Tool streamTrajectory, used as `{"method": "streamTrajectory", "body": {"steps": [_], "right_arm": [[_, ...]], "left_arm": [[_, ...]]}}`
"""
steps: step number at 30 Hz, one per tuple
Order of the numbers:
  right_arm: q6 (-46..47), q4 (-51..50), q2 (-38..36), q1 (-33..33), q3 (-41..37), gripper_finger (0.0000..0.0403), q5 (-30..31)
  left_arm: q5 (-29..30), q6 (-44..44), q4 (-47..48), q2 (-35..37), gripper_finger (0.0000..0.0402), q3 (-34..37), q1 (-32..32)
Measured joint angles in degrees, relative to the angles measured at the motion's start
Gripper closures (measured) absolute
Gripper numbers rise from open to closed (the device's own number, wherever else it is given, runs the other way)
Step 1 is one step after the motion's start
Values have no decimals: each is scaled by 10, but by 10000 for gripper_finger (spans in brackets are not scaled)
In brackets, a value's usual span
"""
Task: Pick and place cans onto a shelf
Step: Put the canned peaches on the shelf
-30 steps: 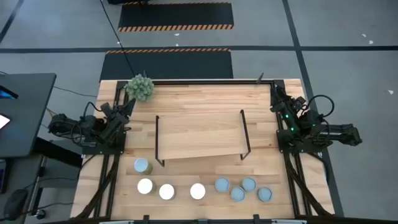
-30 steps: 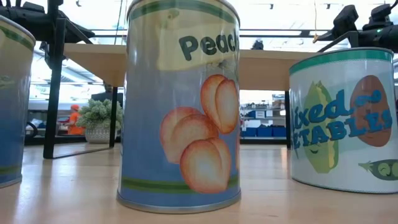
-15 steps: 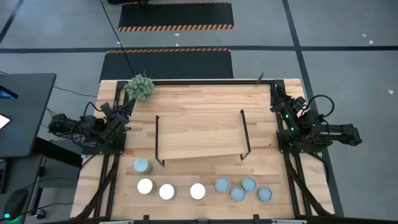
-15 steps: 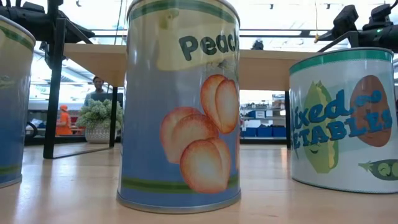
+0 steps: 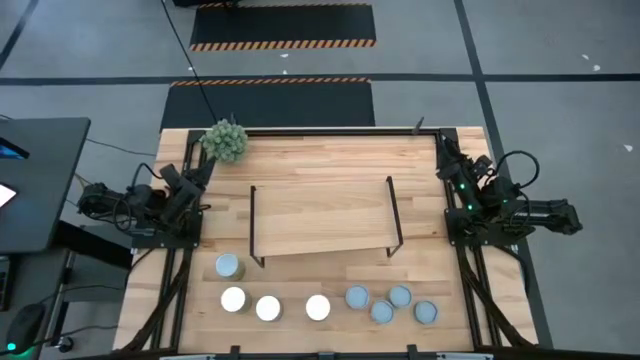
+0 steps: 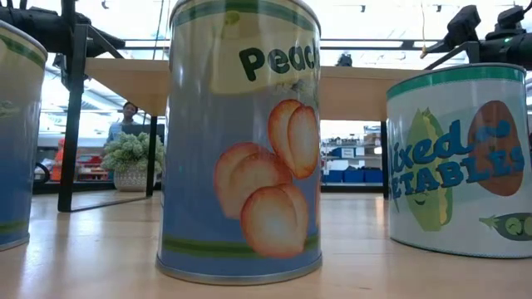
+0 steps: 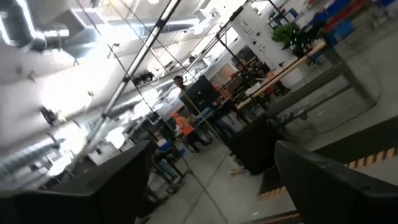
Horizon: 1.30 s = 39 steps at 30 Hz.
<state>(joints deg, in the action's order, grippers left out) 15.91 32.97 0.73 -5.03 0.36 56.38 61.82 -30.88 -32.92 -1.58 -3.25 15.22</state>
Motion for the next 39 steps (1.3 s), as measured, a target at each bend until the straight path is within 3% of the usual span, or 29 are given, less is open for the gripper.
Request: {"method": "streamTrajectory", "body": {"steps": [7, 18, 24, 34, 39], "right_arm": [[107, 9, 0, -4, 0, 56, 117], [110, 48, 0, -4, 0, 56, 102], [110, 47, 0, -4, 0, 56, 195], [127, 51, 0, -3, 0, 56, 188], [147, 50, 0, -4, 0, 56, 114]], "left_arm": [[-1, -33, -2, 0, 388, 0, 0], [-9, -72, -1, 0, 388, 0, 0], [-63, -121, -2, 0, 388, 0, 0], [-156, -79, -30, 0, 387, 0, 0], [-165, -43, -38, 0, 366, -13, 0]]}}
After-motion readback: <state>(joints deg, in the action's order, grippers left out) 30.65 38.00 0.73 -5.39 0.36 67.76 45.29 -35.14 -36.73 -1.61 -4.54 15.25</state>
